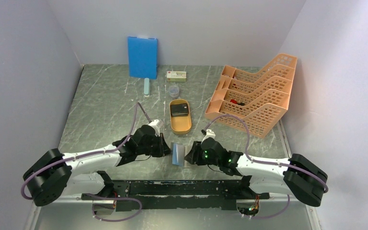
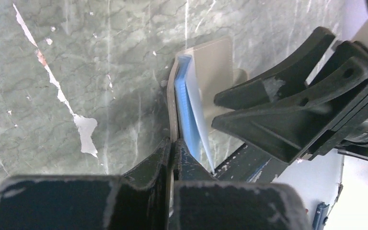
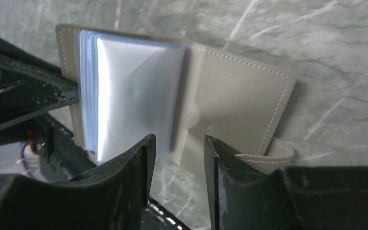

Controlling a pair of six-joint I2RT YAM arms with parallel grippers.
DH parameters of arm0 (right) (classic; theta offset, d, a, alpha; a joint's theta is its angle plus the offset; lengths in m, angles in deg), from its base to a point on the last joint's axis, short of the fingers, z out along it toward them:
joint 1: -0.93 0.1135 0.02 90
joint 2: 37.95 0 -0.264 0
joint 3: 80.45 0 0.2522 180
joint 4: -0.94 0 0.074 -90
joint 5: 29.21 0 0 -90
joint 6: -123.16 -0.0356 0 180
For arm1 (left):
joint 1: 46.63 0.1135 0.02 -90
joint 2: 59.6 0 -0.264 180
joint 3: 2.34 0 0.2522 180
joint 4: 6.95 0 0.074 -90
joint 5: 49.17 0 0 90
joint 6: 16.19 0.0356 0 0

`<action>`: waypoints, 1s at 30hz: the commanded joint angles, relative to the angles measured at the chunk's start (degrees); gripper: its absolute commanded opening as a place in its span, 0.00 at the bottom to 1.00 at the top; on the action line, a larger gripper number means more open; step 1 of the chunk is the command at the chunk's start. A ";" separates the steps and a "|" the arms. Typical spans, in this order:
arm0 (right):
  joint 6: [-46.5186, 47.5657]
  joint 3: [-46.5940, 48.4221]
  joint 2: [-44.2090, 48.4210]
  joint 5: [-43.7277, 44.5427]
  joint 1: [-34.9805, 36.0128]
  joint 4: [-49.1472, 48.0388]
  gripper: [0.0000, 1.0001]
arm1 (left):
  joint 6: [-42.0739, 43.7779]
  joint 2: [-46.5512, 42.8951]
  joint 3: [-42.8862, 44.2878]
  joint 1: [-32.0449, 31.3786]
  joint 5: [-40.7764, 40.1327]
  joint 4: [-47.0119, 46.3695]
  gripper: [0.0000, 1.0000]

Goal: Put the credit cards into the card holder
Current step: Turn over the card slot in the card holder.

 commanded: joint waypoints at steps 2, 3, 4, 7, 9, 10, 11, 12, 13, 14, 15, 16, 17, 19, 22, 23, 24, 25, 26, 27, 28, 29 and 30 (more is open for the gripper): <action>-2.49 -0.83 2.29 -9.63 -0.48 -6.62 0.51 | -0.06 -4.39 3.24 -0.25 -0.37 6.52 0.05; -2.78 -0.56 2.13 -10.29 -0.48 -7.49 0.52 | -0.26 -4.90 3.33 -0.22 -0.16 6.58 0.05; -3.13 -0.38 2.05 -10.77 -0.48 -8.17 0.53 | -0.51 -5.27 3.35 -0.20 0.40 6.59 0.05; -4.06 -0.28 2.87 -10.83 -0.62 -9.37 0.58 | -1.21 -6.74 3.37 -0.25 0.77 7.29 0.05; -4.73 -0.67 4.10 -11.06 -0.85 -10.13 0.63 | -1.75 -7.69 3.92 -0.24 -0.33 10.17 0.05; -4.98 -1.01 4.84 -11.40 -0.99 -10.90 0.66 | -1.97 -7.98 4.41 -0.23 -1.08 11.88 0.05; -5.04 -1.24 5.17 -11.80 -1.04 -11.61 0.67 | -1.89 -8.18 4.68 -0.22 -1.38 12.80 0.05; -5.00 -1.15 5.27 -12.02 -1.16 -11.86 0.68 | -1.83 -8.35 4.68 -0.25 -1.47 13.12 0.05; -4.70 -0.73 5.01 -12.06 -1.11 -11.73 0.68 | -2.09 -8.63 4.48 -0.27 -1.55 13.07 0.05; -4.50 -0.29 4.40 -12.06 -1.22 -11.35 0.68 | -2.42 -8.75 3.99 -0.24 -1.52 12.76 0.05; -4.32 0.10 3.57 -12.13 -1.20 -11.14 0.68 | -2.86 -8.76 3.52 -0.20 -1.31 12.26 0.05; -4.40 0.43 2.30 -12.22 -1.23 -11.11 0.68 | -3.26 -8.69 3.12 -0.19 -1.05 11.84 0.05; -4.61 0.77 1.40 -12.07 -1.21 -10.81 0.68 | -3.70 -8.57 2.68 -0.21 -0.76 11.31 0.05; -5.08 1.37 -0.12 -11.13 -1.25 -9.23 0.67 | -4.45 -8.47 1.93 -0.20 -0.42 10.64 0.05; -6.25 0.52 -0.63 -9.96 -1.34 -9.86 0.66 | -4.81 -8.59 1.11 -0.27 -0.39 10.28 0.05; -6.29 0.49 -0.78 -9.77 -1.32 -9.77 0.66 | -4.81 -8.71 0.95 -0.21 -0.49 10.28 0.05; -6.30 0.57 -0.92 -9.63 -1.35 -9.63 0.65 | -4.81 -8.80 0.85 -0.24 -0.56 10.34 0.05; -6.26 0.60 -1.07 -9.48 -1.30 -9.43 0.63 | -4.76 -8.89 0.76 -0.26 -0.67 10.36 0.05; -6.22 0.74 -1.30 -9.43 -1.29 -9.22 0.61 | -4.73 -8.89 0.67 -0.28 -0.69 10.40 0.05; -6.09 0.81 -1.48 -9.43 -1.32 -9.18 0.60 | -4.68 -8.87 0.53 -0.28 -0.70 10.33 0.05; -6.04 0.84 -1.61 -9.43 -1.32 -9.21 0.59 | -4.65 -8.73 0.27 -0.26 -0.62 10.15 0.05; -6.04 0.86 -1.71 -9.43 -1.33 -9.26 0.58 | -4.64 -8.62 0.08 -0.23 -0.61 10.06 0.05; -5.97 0.88 -1.69 -9.43 -1.32 -9.22 0.59 | -4.70 -8.50 -0.15 -0.27 -0.62 9.92 0.05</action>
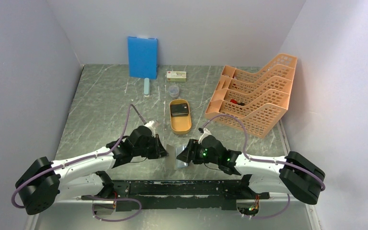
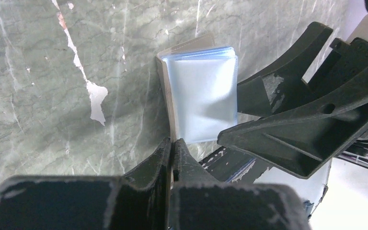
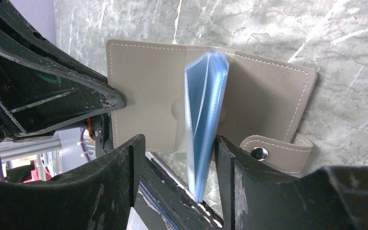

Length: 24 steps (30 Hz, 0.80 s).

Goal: Put the credit cards into the card holder
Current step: Turn over the card slot in the card holder.

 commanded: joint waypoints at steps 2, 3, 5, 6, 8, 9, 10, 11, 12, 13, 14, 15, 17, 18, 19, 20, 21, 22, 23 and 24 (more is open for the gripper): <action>-0.26 1.05 0.18 1.23 -0.34 0.79 0.61 | -0.55 -0.13 -1.71 -0.18 -0.03 -1.54 0.05; -0.47 0.69 1.04 1.64 -0.34 0.86 0.62 | -0.55 0.07 -1.98 -0.14 -0.24 -1.54 0.05; -1.07 -0.73 3.36 2.41 -0.42 0.60 0.63 | -0.47 0.70 -2.39 -0.16 -0.98 -0.98 0.05; -1.45 -1.57 4.67 2.50 -0.57 0.28 0.63 | -0.39 1.06 -2.62 -0.14 -1.29 -0.86 0.05; -2.24 -2.99 6.66 1.63 -1.40 -0.83 0.60 | -0.53 1.69 -3.46 -0.10 -1.66 -1.09 0.05; -2.63 -3.51 7.01 0.93 -1.95 -1.24 0.59 | -0.61 2.04 -3.78 -0.10 -1.67 -1.45 0.05; -3.00 -3.87 7.22 0.36 -2.55 -1.49 0.57 | -0.78 2.31 -4.19 -0.10 -1.67 -2.02 0.05; -3.27 -4.21 7.32 -0.09 -2.83 -1.88 0.54 | -0.94 2.58 -4.44 -0.11 -1.62 -2.39 0.05; -3.42 -4.39 7.35 -0.19 -3.03 -1.88 0.51 | -1.09 2.84 -4.65 -0.10 -1.50 -2.84 0.05; -3.45 -4.41 7.19 -0.32 -3.21 -1.74 0.48 | -1.17 3.04 -4.66 -0.15 -1.37 -3.15 0.05; -3.39 -4.29 6.95 -0.41 -3.33 -1.53 0.46 | -1.17 3.22 -4.70 -0.16 -1.28 -3.29 0.05; -3.32 -4.18 6.64 -0.54 -3.44 -1.27 0.44 | -1.12 3.27 -4.55 -0.18 -1.23 -3.30 0.05; -3.32 -4.13 6.12 -0.76 -3.62 -1.23 0.39 | -0.92 3.29 -4.23 -0.16 -1.37 -3.01 0.05; -3.43 -4.31 6.05 -0.85 -3.75 -1.52 0.38 | -0.83 3.28 -4.10 -0.18 -1.54 -2.89 0.05; -3.53 -4.46 6.18 -0.88 -3.86 -1.79 0.37 | -0.74 3.28 -4.03 -0.12 -1.62 -2.71 0.05; -3.62 -4.56 6.27 -0.83 -3.90 -1.79 0.35 | -0.73 3.33 -3.98 -0.17 -1.63 -2.73 0.05; -3.63 -4.62 6.38 -0.79 -3.96 -1.64 0.34 | -0.73 3.43 -3.97 -0.16 -1.66 -2.73 0.05; -3.55 -4.75 6.47 -0.78 -4.05 -1.51 0.33 | -0.73 3.52 -4.01 -0.14 -1.67 -2.80 0.05; -3.54 -4.82 6.52 -0.86 -4.18 -1.49 0.31 | -0.81 3.62 -4.19 -0.13 -1.62 -2.93 0.05; -3.54 -4.92 6.55 -0.90 -4.32 -1.37 0.30 | -0.89 3.63 -4.33 -0.15 -1.59 -3.11 0.05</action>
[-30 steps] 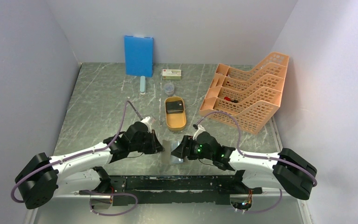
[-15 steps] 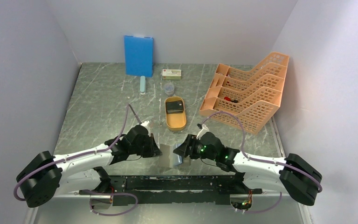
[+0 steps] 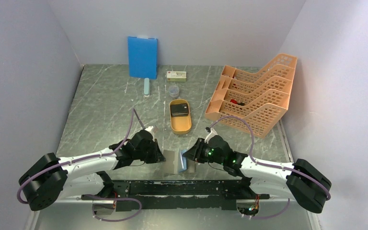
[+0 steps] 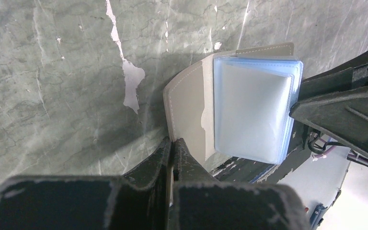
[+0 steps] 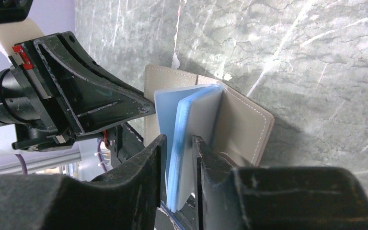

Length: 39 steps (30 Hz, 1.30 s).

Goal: Put the credit cards into the card holder
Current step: Turn over the card slot in the card holder.

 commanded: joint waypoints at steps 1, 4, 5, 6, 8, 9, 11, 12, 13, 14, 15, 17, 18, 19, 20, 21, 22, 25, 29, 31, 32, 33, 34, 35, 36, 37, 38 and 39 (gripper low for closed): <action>-0.48 -1.26 0.46 -0.19 -0.83 -0.70 0.28 | -0.18 0.63 -0.25 -0.16 -1.06 -1.58 0.05; -0.50 -1.74 0.75 -0.36 -0.94 -1.20 0.22 | -0.29 0.92 -0.72 -0.13 -0.98 -1.93 0.05; -0.36 -1.63 0.63 -0.39 -0.95 -1.09 0.19 | -0.29 1.05 -0.79 -0.13 -1.05 -1.95 0.05; -0.13 -1.37 0.44 -0.44 -1.00 -0.85 0.18 | -0.29 1.18 -0.85 -0.16 -1.01 -2.03 0.05; 0.58 -0.61 -0.24 -0.53 -1.04 0.21 0.14 | -0.14 1.48 -0.79 -0.19 -0.82 -2.30 0.05; 0.92 -0.16 -0.63 -0.52 -1.01 0.76 0.12 | -0.07 1.63 -0.70 -0.15 -0.75 -2.34 0.05; 1.50 0.66 -1.29 -0.41 -1.03 1.83 0.03 | 0.33 1.90 -0.36 -0.11 -0.52 -2.30 0.05; 1.87 1.22 -1.47 0.18 -1.01 2.86 0.00 | 0.71 1.95 0.01 -0.17 -0.37 -1.93 0.05; 2.16 1.86 -1.66 0.72 -0.96 4.00 0.00 | 1.12 2.03 0.53 -0.19 -0.43 -1.23 0.05; 2.54 2.44 -1.77 0.96 -0.95 5.00 0.00 | 1.62 1.86 1.26 -0.11 -0.70 -0.13 0.07; 2.90 3.06 -1.83 1.14 -0.92 5.86 0.00 | 2.11 1.54 2.01 -0.10 -1.00 0.94 0.14; 3.55 4.11 -2.01 1.72 -0.92 7.68 0.00 | 3.18 0.06 3.32 -0.18 -1.71 3.21 0.30; 4.06 4.65 -2.12 2.01 -0.94 8.49 0.00 | 3.68 -1.04 4.08 -0.12 -2.13 4.77 0.41; 4.36 5.11 -2.29 2.15 -0.94 9.18 0.00 | 4.12 -2.14 4.87 -0.15 -2.64 6.13 0.48; 4.57 5.50 -2.46 2.25 -0.94 9.69 0.00 | 4.59 -3.38 5.84 -0.15 -3.29 7.65 0.53; 4.69 5.83 -2.62 2.33 -0.94 10.03 0.00 | 5.14 -4.53 6.89 -0.17 -4.17 9.15 0.57; 4.89 6.01 -2.75 2.36 -0.94 10.19 0.00 | 5.54 -5.48 8.08 -0.12 -4.85 10.75 0.61; 4.88 6.43 -3.32 2.32 -0.99 10.00 0.00 | 6.37 -8.50 11.06 -0.14 -6.03 13.47 0.71; 5.05 6.99 -4.26 2.02 -0.94 9.54 0.00 | 5.71 -10.15 12.25 -0.19 -4.08 11.67 0.73; 5.06 7.10 -4.54 1.93 -0.94 9.37 0.00 | 5.28 -9.87 11.70 -0.13 -2.29 8.57 0.73; 5.07 7.11 -4.52 1.92 -0.98 9.27 0.00 | 4.94 -9.20 11.24 -0.21 -1.17 6.52 0.73; 5.06 7.15 -4.52 1.92 -0.95 9.25 0.00 | 4.57 -8.22 10.75 -0.27 0.18 4.55 0.73; 5.06 7.19 -4.60 1.88 -0.94 9.25 0.00 | 4.17 -6.98 10.17 -0.23 1.46 2.43 0.73; 5.08 7.26 -4.61 1.84 -0.93 9.25 0.00 | 3.78 -5.81 9.55 -0.21 2.80 -0.42 0.73; 4.95 7.28 -4.57 1.76 -0.90 9.17 0.00 | 3.34 -4.50 8.98 -0.27 4.05 -1.98 0.72; 4.82 7.22 -4.53 1.68 -0.89 9.05 0.00 | 3.02 -3.32 8.32 -0.33 4.69 -4.24 0.72; 4.80 7.13 -4.46 1.52 -0.94 8.87 0.00 | 2.71 -2.19 7.73 -0.49 5.28 -6.09 0.71; 4.75 7.11 -4.42 1.42 -0.93 8.74 0.00 | 2.48 -1.11 7.16 -0.48 5.93 -7.71 0.71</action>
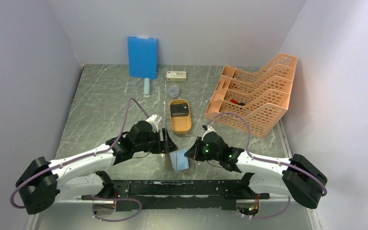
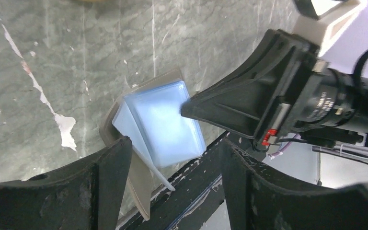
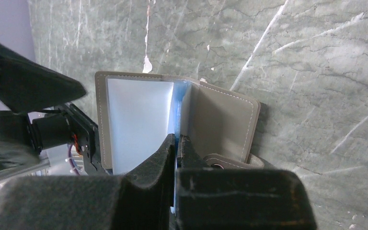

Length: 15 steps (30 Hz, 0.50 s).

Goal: Put the credit cards into the card holder
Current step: Turn over the card slot in the card holder.

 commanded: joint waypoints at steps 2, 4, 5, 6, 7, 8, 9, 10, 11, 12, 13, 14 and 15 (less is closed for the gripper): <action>0.27 1.18 -0.01 -0.18 -0.16 -0.27 0.00 | -2.18 5.38 -3.44 -0.62 6.47 -12.90 0.69; 0.27 1.18 0.07 -0.33 -0.18 -0.18 0.00 | -2.56 7.21 -3.73 -0.80 7.26 -14.99 0.66; 0.27 1.18 0.11 -0.34 -0.16 -0.17 0.00 | -2.61 7.86 -3.76 -0.94 7.54 -15.59 0.63; 0.27 1.18 0.11 -0.36 -0.22 -0.13 0.00 | -2.70 8.08 -3.77 -0.98 7.76 -16.19 0.61; 0.20 1.18 0.11 -0.36 -0.20 -0.09 0.00 | -2.71 8.01 -3.80 -1.02 7.81 -16.51 0.59; 0.18 1.25 0.07 -0.36 -0.20 -0.09 0.00 | -2.71 7.62 -3.80 -1.08 7.57 -16.64 0.58; 0.25 1.31 0.11 -0.42 -0.20 -0.08 0.00 | -2.59 7.23 -3.76 -1.08 7.24 -16.61 0.57; 0.19 1.35 0.11 -0.44 -0.19 -0.16 0.00 | -2.35 6.87 -3.72 -1.13 6.91 -16.46 0.56; 0.18 1.40 0.11 -0.44 -0.20 -0.17 0.00 | -2.23 6.88 -3.53 -1.13 6.76 -16.04 0.54; 0.26 1.44 0.05 -0.44 -0.20 -0.17 0.00 | -2.13 6.96 -3.23 -1.12 6.75 -15.60 0.50; 0.27 1.52 0.02 -0.38 -0.20 -0.11 0.00 | -1.99 6.72 -2.85 -1.15 6.48 -14.88 0.48; 0.27 1.61 0.02 -0.32 -0.19 0.03 0.00 | -1.93 6.18 -2.51 -1.16 6.17 -14.12 0.47; 0.34 1.70 0.02 -0.27 -0.13 0.13 0.00 | -2.06 5.02 -2.22 -1.14 5.66 -13.44 0.47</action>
